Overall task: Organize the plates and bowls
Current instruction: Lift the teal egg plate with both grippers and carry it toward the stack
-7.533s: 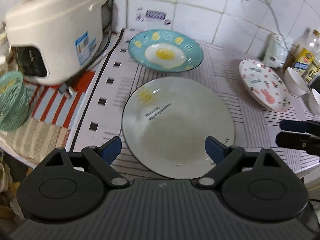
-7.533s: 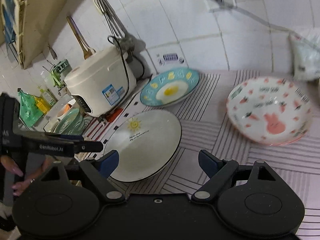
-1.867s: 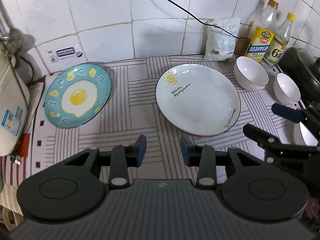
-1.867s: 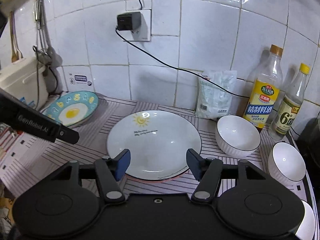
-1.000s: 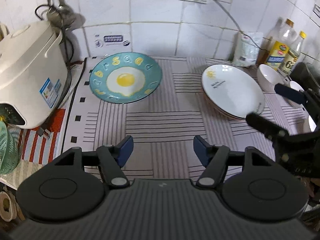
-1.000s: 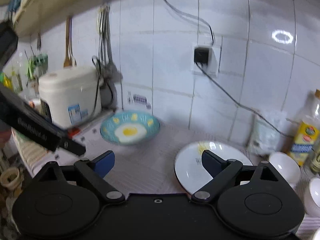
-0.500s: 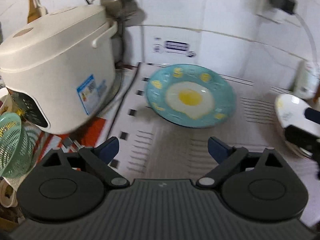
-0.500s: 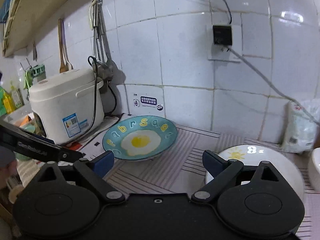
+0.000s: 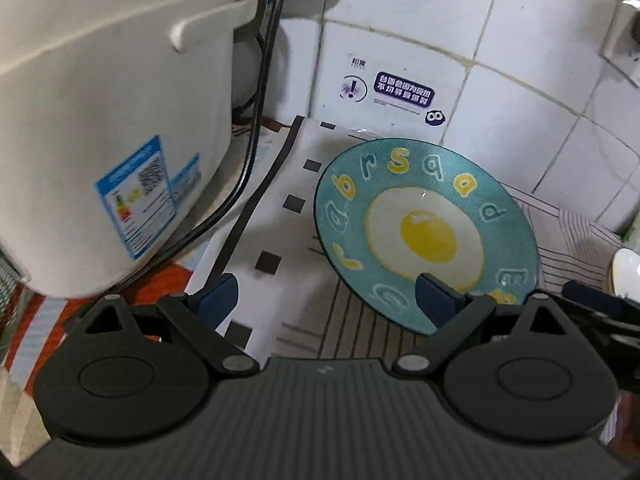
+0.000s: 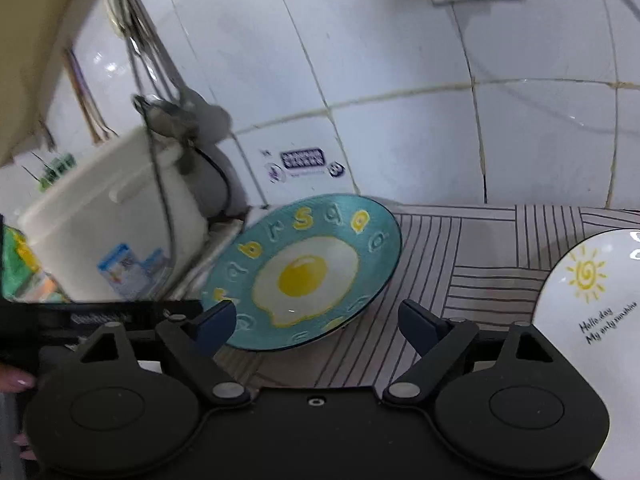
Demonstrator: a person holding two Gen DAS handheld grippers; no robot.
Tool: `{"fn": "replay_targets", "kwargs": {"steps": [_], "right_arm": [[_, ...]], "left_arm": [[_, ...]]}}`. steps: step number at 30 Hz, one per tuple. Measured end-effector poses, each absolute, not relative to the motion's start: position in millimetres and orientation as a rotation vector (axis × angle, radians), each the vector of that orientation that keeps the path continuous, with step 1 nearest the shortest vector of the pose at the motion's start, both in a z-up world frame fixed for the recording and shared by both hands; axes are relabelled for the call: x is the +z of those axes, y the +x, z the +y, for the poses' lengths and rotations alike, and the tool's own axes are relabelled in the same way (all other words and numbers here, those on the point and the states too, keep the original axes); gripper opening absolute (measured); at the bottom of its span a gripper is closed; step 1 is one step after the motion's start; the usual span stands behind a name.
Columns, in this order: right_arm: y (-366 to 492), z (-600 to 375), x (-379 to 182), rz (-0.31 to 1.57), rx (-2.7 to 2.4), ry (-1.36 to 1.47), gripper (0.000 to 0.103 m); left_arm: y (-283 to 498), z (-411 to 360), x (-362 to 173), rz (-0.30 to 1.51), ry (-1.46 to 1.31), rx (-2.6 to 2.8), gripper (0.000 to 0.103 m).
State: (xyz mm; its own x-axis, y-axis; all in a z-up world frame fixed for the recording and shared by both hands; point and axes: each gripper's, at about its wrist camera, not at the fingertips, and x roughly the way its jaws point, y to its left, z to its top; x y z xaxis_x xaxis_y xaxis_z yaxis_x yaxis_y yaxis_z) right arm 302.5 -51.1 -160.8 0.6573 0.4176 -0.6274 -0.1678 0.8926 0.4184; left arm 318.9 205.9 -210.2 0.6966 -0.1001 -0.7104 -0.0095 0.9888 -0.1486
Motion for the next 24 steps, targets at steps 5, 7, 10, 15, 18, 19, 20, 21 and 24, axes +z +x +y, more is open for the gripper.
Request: {"fn": "replay_targets", "kwargs": {"steps": [5, 7, 10, 15, 18, 19, 20, 21, 24], "right_arm": [[314.2, -46.3, -174.5, 0.813, 0.238, 0.342, 0.079], [318.7, -45.8, -179.0, 0.821, 0.227, 0.352, 0.076], [326.5, -48.5, -186.6, 0.836, 0.200, 0.392, 0.051], [338.2, -50.6, -194.3, 0.851, 0.177, 0.433, 0.022], [341.4, -51.3, -198.9, 0.837, 0.183, 0.442, 0.022], [341.8, -51.5, -199.9, 0.830, 0.182, 0.447, 0.022], [341.7, -51.9, -201.1, 0.822, 0.180, 0.453, 0.022], [342.0, -51.8, -202.1, 0.814, 0.176, 0.457, 0.022], [345.8, -51.0, -204.1, 0.800, 0.171, 0.462, 0.022]], "left_arm": [[329.9, 201.3, -211.2, 0.800, -0.126, -0.090, 0.087], [334.3, 198.1, -211.6, 0.816, -0.111, -0.097, 0.076], [341.9, 198.1, -214.6, 0.843, -0.134, -0.106, 0.071], [353.2, 202.8, -225.5, 0.893, -0.182, -0.100, 0.057], [354.0, 201.0, -227.9, 0.886, -0.168, -0.106, 0.047], [355.1, 199.6, -228.6, 0.890, -0.162, -0.113, 0.045], [355.9, 197.8, -229.4, 0.888, -0.154, -0.118, 0.040], [356.2, 196.5, -229.9, 0.883, -0.151, -0.125, 0.034], [356.2, 193.5, -230.0, 0.875, -0.160, -0.119, 0.034]]}}
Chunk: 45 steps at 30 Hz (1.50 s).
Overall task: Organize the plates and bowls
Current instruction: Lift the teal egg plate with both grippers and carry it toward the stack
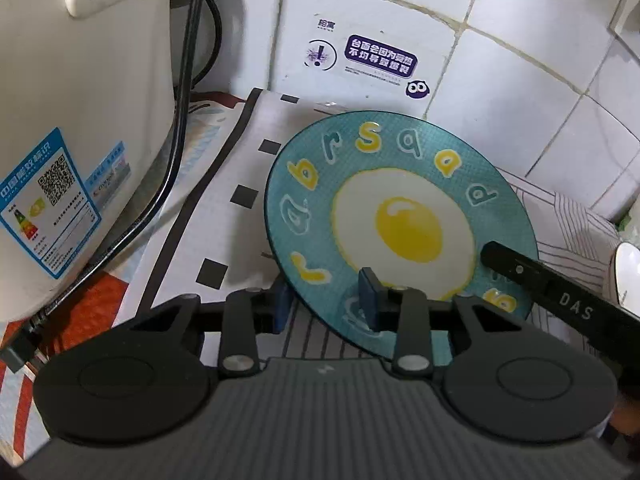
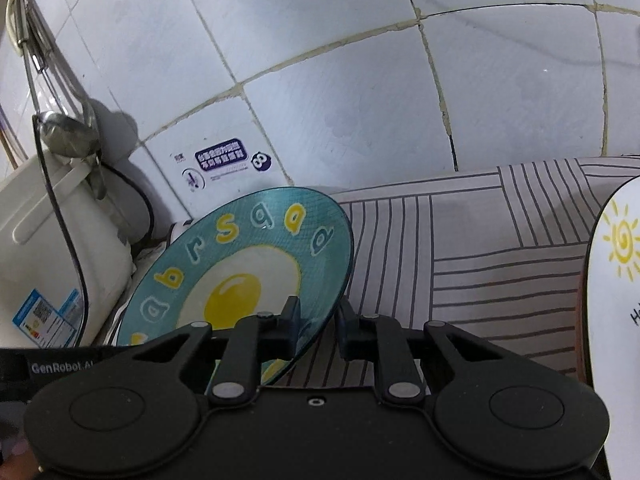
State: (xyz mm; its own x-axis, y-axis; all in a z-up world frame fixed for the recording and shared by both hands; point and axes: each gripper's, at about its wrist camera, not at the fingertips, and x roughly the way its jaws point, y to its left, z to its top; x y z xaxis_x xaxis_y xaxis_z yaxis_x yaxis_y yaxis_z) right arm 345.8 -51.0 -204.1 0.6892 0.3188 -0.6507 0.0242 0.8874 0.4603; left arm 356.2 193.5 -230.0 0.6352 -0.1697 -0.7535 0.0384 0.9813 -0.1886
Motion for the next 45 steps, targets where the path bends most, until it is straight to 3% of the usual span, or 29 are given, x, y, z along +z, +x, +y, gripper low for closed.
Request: {"fn": "replay_targets", "kwargs": {"steps": [14, 26, 45], "right_arm": [[324.6, -77.3, -183.7, 0.856, 0.343, 0.468, 0.022], [262.2, -104.6, -116.7, 0.784, 0.355, 0.486, 0.023], [184.4, -181.7, -69.0, 0.732, 0.306, 0.498, 0.026]], "left_arm": [[309.0, 180.5, -186.7, 0.898, -0.046, -0.136, 0.031], [237.6, 150.6, -118.2, 0.826, 0.047, -0.202, 0.031], [178.4, 66.0, -80.5, 0.835, 0.080, -0.325, 0.031]]}}
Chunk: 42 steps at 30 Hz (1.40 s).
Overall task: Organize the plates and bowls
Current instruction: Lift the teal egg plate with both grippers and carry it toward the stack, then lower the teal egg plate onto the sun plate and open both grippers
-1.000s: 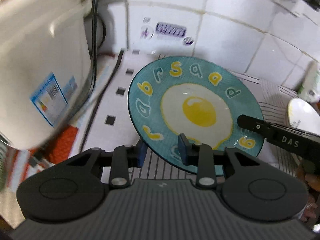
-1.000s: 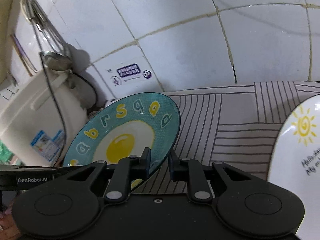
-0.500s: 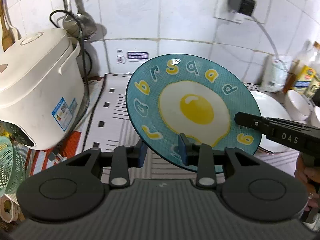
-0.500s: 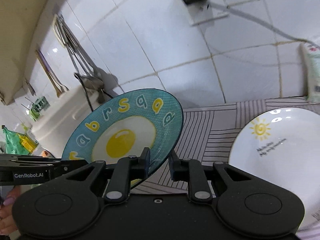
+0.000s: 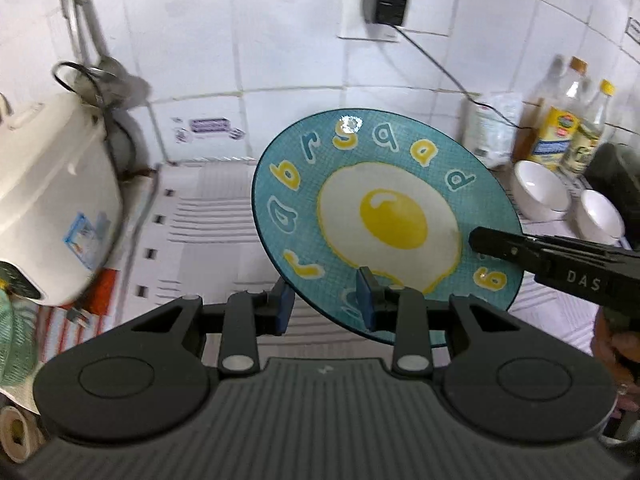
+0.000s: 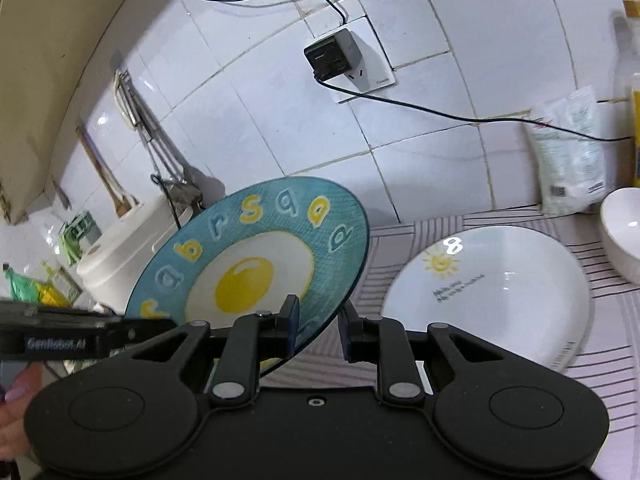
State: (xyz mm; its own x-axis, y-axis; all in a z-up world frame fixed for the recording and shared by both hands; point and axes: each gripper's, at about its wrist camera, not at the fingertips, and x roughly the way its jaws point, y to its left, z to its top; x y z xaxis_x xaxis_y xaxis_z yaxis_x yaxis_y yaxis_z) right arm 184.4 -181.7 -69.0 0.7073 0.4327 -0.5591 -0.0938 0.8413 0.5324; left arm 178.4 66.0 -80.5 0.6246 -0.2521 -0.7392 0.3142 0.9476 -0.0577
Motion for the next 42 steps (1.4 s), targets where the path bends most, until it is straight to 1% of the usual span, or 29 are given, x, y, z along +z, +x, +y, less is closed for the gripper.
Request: {"fn": "replay_targets", "kwargs": {"steps": [6, 12, 25, 32, 42], "right_arm": [[163.4, -209.3, -61.9, 0.721, 0.277, 0.462, 0.026], [152.9, -233.3, -66.7, 0.725, 0.246, 0.466, 0.026], [147.5, -280.1, -109.4, 0.781, 0.146, 0.533, 0.026], [157.7, -289.7, -131.4, 0.832, 0.110, 0.515, 0.026], [172.6, -284.6, -140.7, 0.875, 0.074, 0.470, 0.026]], "left_arm": [[170.4, 39.0, -81.6, 0.846, 0.078, -0.373, 0.031], [173.6, 11.7, -88.9, 0.865, 0.095, -0.405, 0.031], [208.6, -47.9, -130.3, 0.974, 0.115, -0.441, 0.031], [232.6, -60.0, -156.6, 1.061, 0.071, -0.400, 0.032], [251.3, -64.7, -170.8, 1.137, 0.026, -0.359, 0.032]]}}
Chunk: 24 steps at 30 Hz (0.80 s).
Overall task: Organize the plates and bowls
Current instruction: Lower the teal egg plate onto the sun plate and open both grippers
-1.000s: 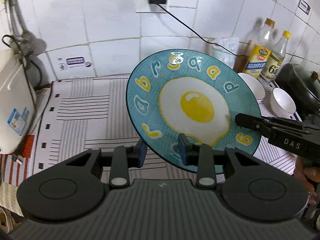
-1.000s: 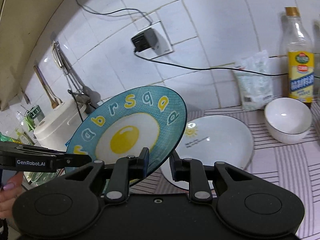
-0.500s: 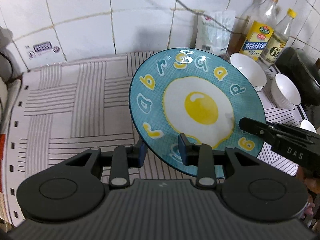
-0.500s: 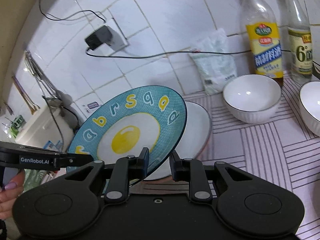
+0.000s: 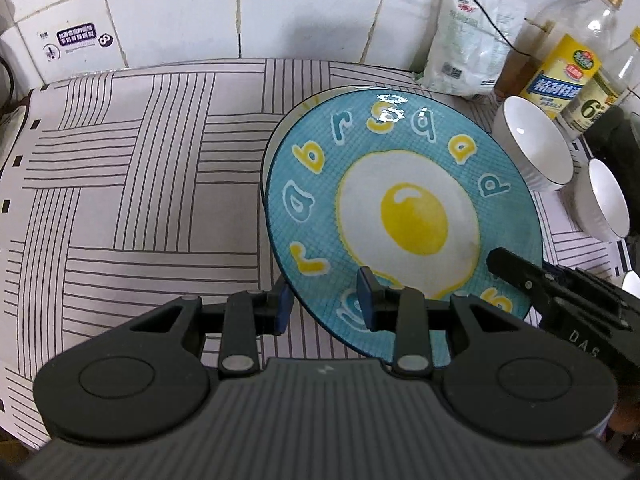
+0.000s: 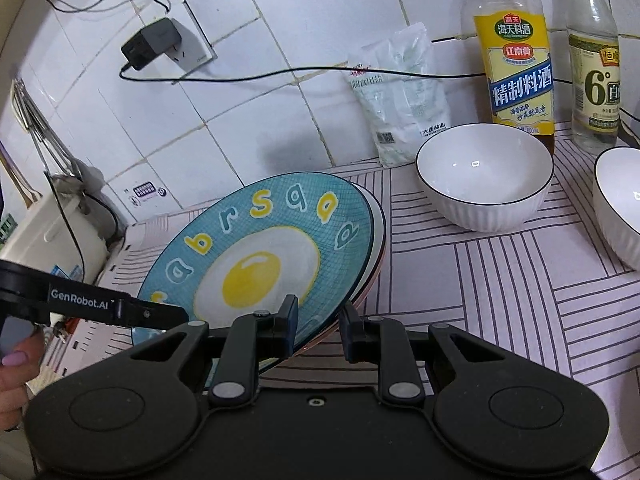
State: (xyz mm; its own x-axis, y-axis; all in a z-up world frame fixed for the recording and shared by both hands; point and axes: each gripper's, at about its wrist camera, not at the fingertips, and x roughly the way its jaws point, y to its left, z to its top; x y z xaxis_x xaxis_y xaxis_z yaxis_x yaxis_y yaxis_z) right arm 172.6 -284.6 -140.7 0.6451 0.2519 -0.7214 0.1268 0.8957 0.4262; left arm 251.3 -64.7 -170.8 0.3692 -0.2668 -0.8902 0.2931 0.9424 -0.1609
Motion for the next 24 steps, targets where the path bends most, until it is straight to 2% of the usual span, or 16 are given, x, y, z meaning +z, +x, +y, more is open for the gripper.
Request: {"fn": "replay_targets", "kwargs": {"steps": [9, 15, 24], "right_arm": [[186.8, -273.3, -141.6, 0.946, 0.016, 0.401, 0.026], [198.2, -264.4, -139.0, 1.001, -0.040, 0.329, 0.026], [200.7, -234.7, -137.9, 1.010, -0.083, 0.094, 0.033]], "left_arm": [[265.1, -72.0, -178.1, 1.204, 0.027, -0.336, 0.033], [267.6, -80.0, -175.9, 1.183, 0.062, -0.302, 0.033], [259.5, -94.3, -181.6, 1.149, 0.157, -0.270, 0.033]]}}
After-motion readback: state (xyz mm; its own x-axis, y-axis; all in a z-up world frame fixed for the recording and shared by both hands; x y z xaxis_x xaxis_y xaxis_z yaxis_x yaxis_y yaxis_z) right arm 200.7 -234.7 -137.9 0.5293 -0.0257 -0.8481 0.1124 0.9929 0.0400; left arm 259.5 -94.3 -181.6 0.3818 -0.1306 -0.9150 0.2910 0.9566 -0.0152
